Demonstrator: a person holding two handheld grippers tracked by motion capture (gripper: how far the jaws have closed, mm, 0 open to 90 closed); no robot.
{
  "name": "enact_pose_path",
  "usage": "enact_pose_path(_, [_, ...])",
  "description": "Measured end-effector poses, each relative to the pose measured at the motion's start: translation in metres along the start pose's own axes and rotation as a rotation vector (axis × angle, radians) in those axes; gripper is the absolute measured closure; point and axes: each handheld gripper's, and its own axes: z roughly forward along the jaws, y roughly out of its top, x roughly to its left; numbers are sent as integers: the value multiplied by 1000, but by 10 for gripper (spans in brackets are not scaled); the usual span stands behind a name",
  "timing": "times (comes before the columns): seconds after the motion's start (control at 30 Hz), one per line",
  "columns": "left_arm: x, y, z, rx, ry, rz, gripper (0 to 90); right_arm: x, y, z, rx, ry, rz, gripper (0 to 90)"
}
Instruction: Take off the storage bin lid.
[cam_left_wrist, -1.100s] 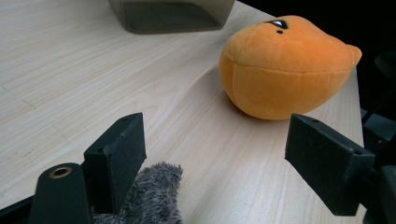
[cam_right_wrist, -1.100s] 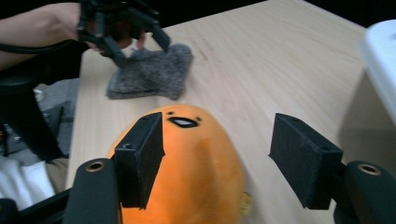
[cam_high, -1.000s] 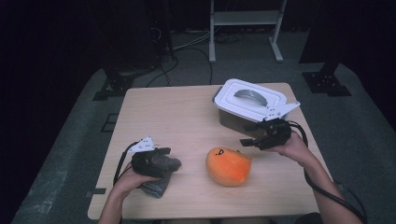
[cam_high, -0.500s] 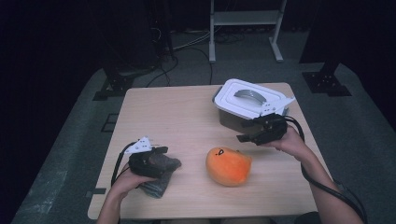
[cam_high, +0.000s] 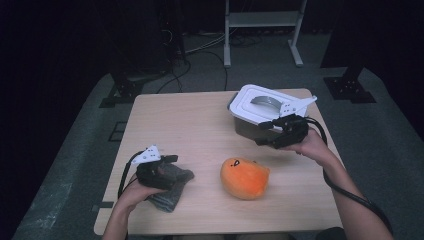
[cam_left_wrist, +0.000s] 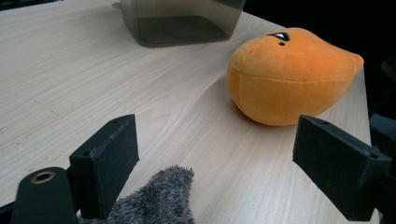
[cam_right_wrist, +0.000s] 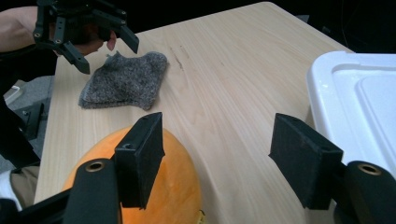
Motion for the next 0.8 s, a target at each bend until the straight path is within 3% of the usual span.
enact_pose_path(0.27, [-1, 1, 2, -1, -15, 11, 127, -11, 12, -5, -6, -16, 3, 333])
enact_pose_path(0.8, [2, 2, -1, -14, -6, 14, 117, -33, 31, -11, -6, -56, -11, 340])
